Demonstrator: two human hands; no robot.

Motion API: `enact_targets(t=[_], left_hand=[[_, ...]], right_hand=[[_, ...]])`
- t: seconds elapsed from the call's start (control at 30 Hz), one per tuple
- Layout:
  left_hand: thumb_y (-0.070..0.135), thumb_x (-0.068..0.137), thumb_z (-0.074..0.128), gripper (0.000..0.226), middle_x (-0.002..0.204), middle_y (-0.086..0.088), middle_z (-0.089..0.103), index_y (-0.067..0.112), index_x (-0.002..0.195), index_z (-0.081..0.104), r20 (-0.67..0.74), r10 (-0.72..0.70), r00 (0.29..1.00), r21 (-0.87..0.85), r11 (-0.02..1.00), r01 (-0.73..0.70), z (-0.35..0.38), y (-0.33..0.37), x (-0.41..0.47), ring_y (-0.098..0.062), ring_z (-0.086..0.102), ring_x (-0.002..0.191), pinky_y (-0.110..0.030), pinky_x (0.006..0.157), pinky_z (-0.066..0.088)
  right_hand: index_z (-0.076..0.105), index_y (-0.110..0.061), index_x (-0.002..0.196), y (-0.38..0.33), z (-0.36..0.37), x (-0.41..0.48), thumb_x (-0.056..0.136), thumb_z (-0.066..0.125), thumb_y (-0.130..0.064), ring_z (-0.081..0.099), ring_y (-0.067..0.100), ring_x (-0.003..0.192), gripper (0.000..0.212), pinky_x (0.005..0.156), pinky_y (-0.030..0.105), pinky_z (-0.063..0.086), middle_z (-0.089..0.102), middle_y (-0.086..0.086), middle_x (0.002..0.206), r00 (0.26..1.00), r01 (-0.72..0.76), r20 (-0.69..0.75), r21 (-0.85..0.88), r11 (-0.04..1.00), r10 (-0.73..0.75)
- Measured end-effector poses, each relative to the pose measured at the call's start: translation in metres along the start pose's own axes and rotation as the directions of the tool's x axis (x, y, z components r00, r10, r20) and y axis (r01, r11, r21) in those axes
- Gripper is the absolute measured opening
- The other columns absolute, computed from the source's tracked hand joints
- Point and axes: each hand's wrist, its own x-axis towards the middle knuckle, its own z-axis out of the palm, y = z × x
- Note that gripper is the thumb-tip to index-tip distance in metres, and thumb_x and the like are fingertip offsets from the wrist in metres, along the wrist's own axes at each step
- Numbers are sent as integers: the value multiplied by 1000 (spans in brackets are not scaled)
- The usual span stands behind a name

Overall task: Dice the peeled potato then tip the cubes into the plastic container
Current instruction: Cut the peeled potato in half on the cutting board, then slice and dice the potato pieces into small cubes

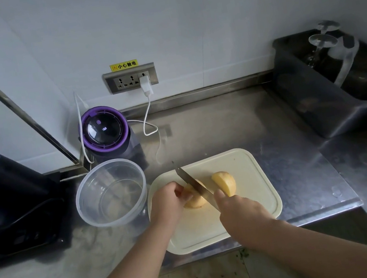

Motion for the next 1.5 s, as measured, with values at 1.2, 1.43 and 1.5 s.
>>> enact_targets(t=[1.2, 1.43, 1.5], left_hand=[[26, 92, 57, 43, 128, -7, 46, 24, 133, 46, 250, 145, 957, 539, 800, -262, 11, 27, 28, -27, 58, 105, -32, 85, 46], [37, 89, 61, 55, 137, -9, 36, 25, 139, 41, 219, 22, 976, 627, 763, -158, -6, 24, 46, -32, 47, 121, -41, 95, 46], [44, 88, 60, 63, 144, -7, 30, 28, 144, 33, 257, 153, 954, 708, 642, -294, -4, 40, 42, -32, 37, 131, -41, 101, 40]], right_hand=[[40, -20, 116, 67, -41, 3, 106, 32, -29, 60, 11, 62, 16, 56, 20, 51, 60, -4, 82, 939, -136, -274, 258, 957, 207], [40, -21, 121, 74, -33, 6, 105, 36, -33, 59, 11, 60, 20, 50, 15, 43, 57, -7, 80, 940, -170, -246, 264, 950, 236], [40, -20, 122, 75, -33, 4, 105, 35, -32, 60, 11, 61, 21, 51, 17, 46, 59, -5, 81, 940, -178, -238, 269, 947, 245]])
